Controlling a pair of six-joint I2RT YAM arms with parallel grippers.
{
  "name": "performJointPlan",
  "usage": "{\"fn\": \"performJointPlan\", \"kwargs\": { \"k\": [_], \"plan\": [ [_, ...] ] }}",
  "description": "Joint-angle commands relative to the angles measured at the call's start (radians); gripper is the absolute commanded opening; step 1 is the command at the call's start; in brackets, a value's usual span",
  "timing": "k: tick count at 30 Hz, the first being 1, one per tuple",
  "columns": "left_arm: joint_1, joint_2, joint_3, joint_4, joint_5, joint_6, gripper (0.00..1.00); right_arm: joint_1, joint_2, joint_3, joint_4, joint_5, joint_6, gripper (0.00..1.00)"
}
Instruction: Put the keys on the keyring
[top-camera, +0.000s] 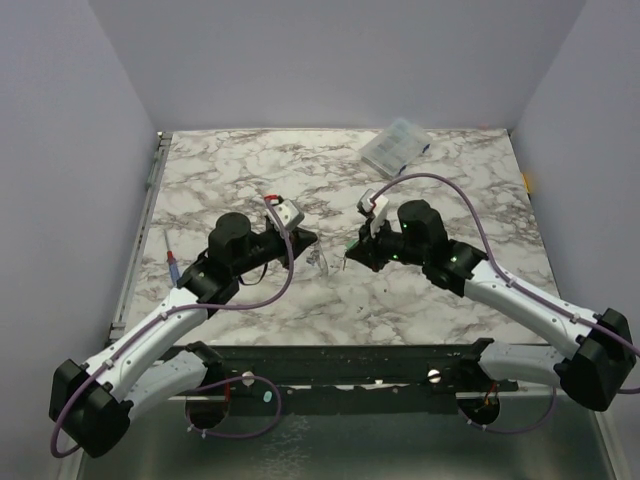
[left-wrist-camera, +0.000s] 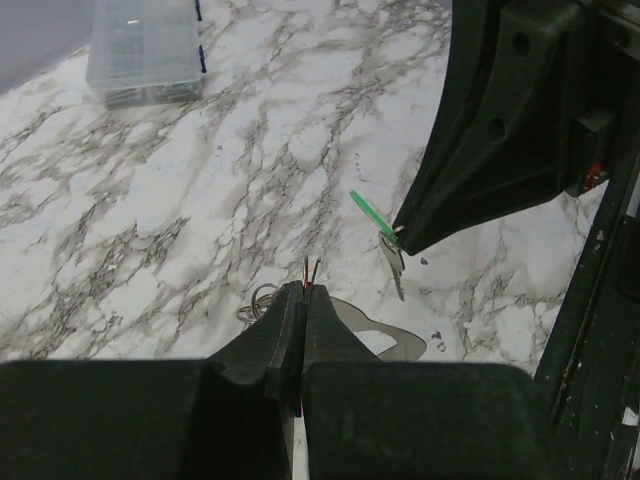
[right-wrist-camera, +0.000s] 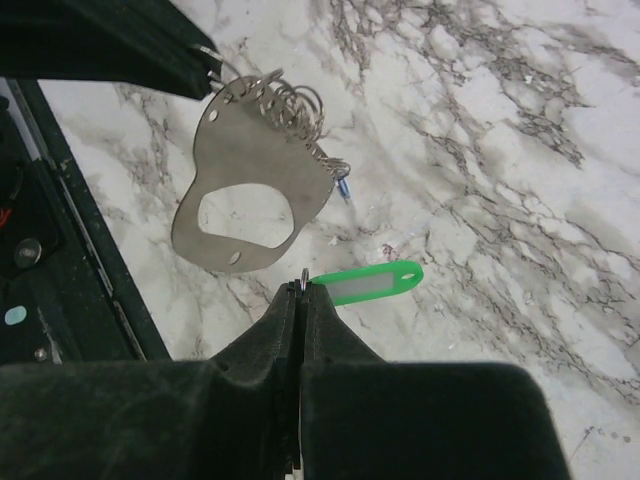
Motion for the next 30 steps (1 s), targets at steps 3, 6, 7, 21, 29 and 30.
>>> {"fn": "performJointPlan", "kwargs": {
  "k": [3, 6, 7, 21, 29, 30],
  "plan": [
    [-0.012, 0.001, 0.0, 0.038, 0.097, 0.014, 0.0, 0.006, -0.026, 0.03, -0.001, 0.089, -0.002, 0.01],
    [-0.011, 0.009, 0.013, 0.041, 0.129, -0.017, 0.0, 0.007, -0.046, 0.022, 0.029, -0.01, -0.035, 0.01],
    [-0.012, 0.014, 0.015, 0.046, 0.148, -0.025, 0.0, 0.006, -0.054, 0.018, 0.044, -0.03, -0.035, 0.01],
    [-0.012, 0.038, -0.003, 0.18, 0.089, -0.227, 0.0, 0.007, -0.131, -0.011, 0.197, -0.097, -0.057, 0.01],
    [-0.012, -0.034, -0.033, 0.173, -0.075, -0.165, 0.0, 0.004, -0.035, 0.041, 0.232, -0.091, -0.087, 0.01],
    [-0.012, -0.042, -0.034, 0.17, -0.084, -0.157, 0.0, 0.004, -0.024, 0.049, 0.236, -0.107, -0.087, 0.01]
  ]
}}
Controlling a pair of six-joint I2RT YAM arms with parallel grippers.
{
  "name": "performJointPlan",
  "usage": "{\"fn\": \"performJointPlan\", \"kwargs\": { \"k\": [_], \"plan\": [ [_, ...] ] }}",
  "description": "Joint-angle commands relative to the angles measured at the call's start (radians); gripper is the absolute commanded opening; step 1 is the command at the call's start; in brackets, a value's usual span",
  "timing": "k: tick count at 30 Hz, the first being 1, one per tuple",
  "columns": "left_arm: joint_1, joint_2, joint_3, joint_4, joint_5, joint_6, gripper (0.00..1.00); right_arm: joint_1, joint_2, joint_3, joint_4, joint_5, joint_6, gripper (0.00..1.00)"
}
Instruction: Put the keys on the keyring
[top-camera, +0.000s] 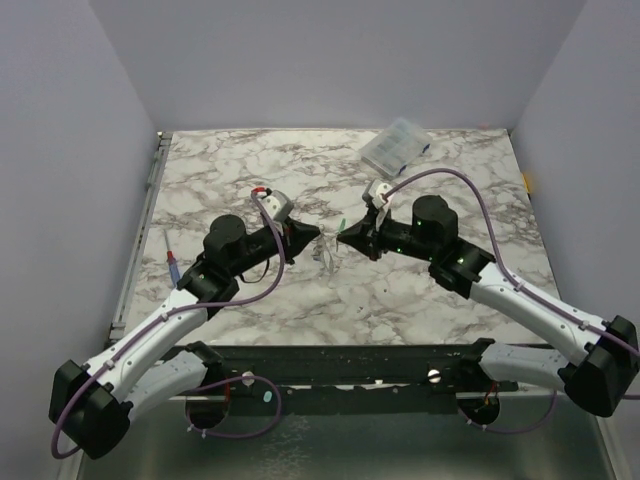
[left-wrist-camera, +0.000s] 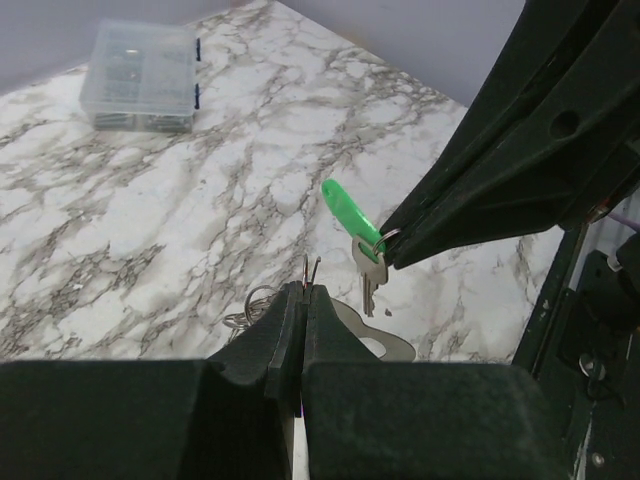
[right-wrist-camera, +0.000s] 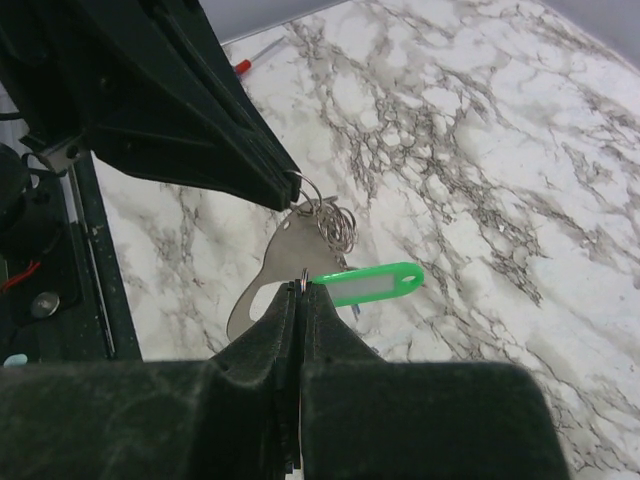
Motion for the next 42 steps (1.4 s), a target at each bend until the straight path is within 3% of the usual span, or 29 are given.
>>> {"fn": "performJointPlan", "kwargs": {
  "k": [1, 7, 42],
  "plan": [
    [-0.007, -0.054, -0.015, 0.034, -0.102, 0.037, 0.0, 0.005, 0.056, 0.047, 0.044, -0.06, -0.026, 0.01],
    [-0.007, -0.056, -0.008, 0.011, -0.079, 0.066, 0.0, 0.005, 0.105, 0.086, 0.046, -0.167, -0.033, 0.01],
    [-0.025, -0.034, 0.01, -0.05, 0.018, 0.137, 0.0, 0.005, 0.167, 0.125, 0.069, -0.181, -0.037, 0.01]
  ]
}}
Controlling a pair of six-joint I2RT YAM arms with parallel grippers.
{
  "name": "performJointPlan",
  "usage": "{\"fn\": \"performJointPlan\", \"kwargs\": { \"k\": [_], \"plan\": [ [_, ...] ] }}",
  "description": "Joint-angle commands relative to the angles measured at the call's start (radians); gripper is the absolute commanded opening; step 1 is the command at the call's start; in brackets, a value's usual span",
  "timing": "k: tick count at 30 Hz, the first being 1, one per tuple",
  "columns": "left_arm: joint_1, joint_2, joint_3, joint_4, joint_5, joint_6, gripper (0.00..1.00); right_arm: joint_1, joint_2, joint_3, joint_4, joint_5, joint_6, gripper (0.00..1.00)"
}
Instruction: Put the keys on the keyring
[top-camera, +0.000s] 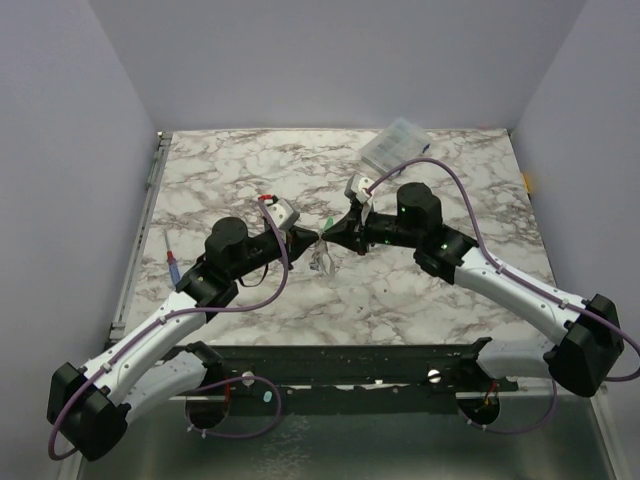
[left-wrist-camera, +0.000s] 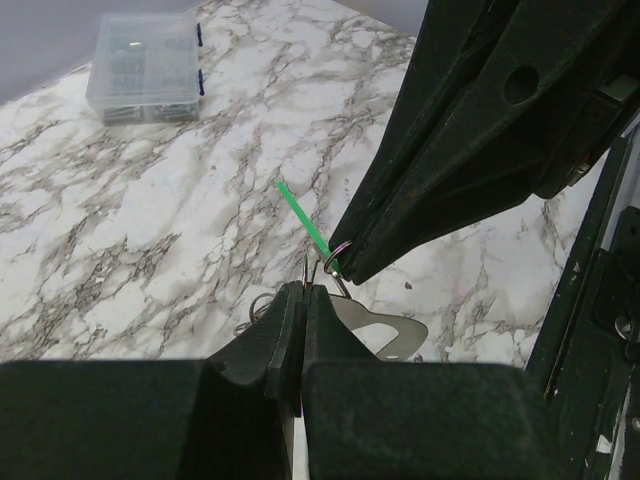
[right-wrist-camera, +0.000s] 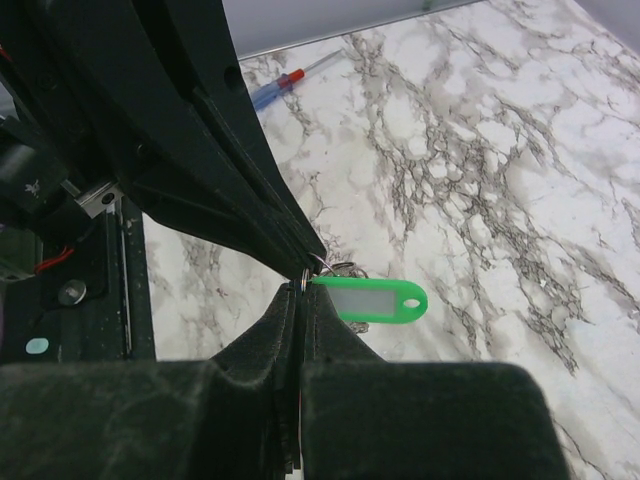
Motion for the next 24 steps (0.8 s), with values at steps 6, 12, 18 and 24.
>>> {"fn": "performJointPlan", "kwargs": {
  "k": [6, 12, 18, 24],
  "plan": [
    [-0.007, -0.005, 0.018, 0.014, 0.068, 0.024, 0.0, 0.004, 0.009, 0.019, 0.048, -0.002, 0.015, 0.01],
    [-0.007, -0.014, 0.014, 0.015, 0.068, 0.033, 0.0, 0.005, 0.011, 0.013, 0.048, 0.018, 0.019, 0.01],
    [-0.008, -0.022, 0.013, 0.014, 0.073, 0.035, 0.0, 0.005, 0.014, 0.005, 0.035, 0.021, 0.024, 0.01],
    [-0.009, -0.032, 0.009, 0.014, 0.055, 0.035, 0.0, 0.004, 0.015, 0.009, -0.003, 0.013, 0.046, 0.01]
  ]
}}
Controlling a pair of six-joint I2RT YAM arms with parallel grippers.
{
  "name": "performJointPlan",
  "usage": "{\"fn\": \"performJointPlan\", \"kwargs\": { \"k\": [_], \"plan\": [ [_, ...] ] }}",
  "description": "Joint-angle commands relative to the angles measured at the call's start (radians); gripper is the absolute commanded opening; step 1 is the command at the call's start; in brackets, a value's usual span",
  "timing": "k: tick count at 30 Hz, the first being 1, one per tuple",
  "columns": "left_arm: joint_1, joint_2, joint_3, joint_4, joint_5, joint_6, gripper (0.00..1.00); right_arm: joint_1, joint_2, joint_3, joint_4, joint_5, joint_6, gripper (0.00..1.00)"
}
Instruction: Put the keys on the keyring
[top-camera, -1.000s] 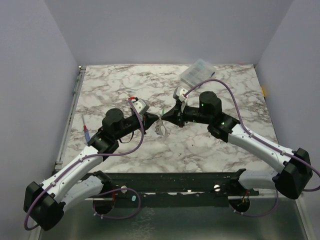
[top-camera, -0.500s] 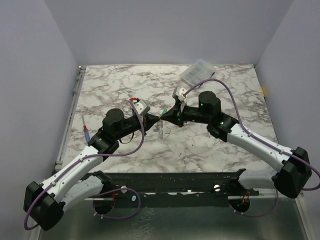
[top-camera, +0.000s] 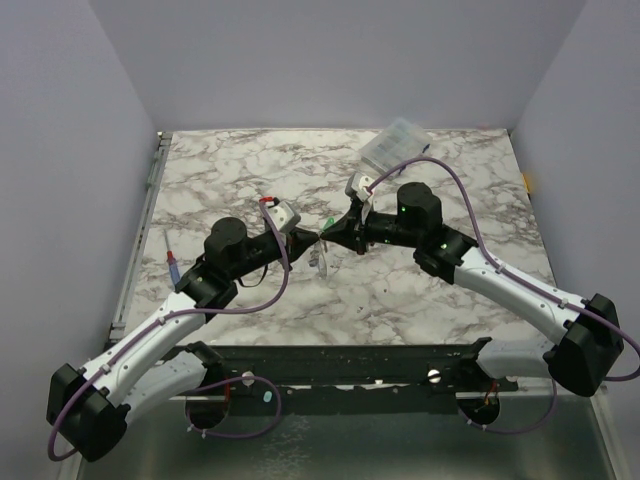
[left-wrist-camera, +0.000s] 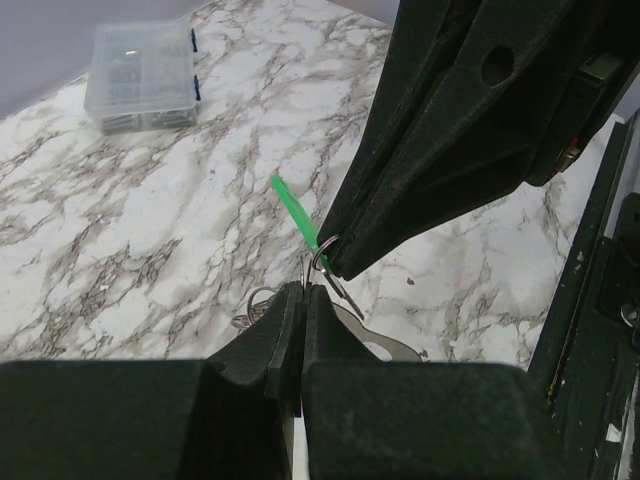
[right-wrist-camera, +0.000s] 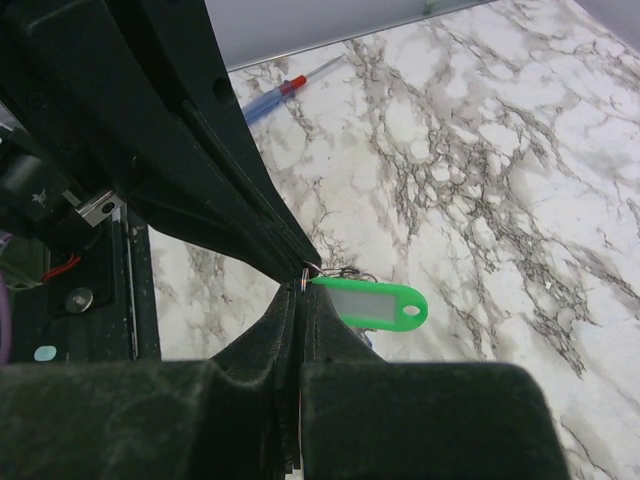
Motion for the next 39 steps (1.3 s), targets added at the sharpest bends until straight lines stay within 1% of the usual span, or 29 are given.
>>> {"fn": "performJointPlan", "kwargs": {
  "k": [1, 8, 23, 39],
  "plan": [
    [-0.009, -0.029, 0.01, 0.017, 0.023, 0.027, 0.0, 0.005, 0.008, 0.01, -0.026, 0.016, 0.031, 0.01],
    [-0.009, -0.033, 0.008, 0.015, 0.025, 0.04, 0.0, 0.005, -0.01, -0.003, -0.049, 0.017, 0.053, 0.01],
    [-0.011, -0.04, 0.002, 0.016, 0.063, 0.057, 0.0, 0.005, -0.002, 0.017, -0.021, 0.015, 0.058, 0.01],
    [-0.015, -0.051, 0.0, 0.011, 0.087, 0.076, 0.0, 0.003, 0.035, 0.101, -0.121, 0.014, 0.071, 0.01]
  ]
}}
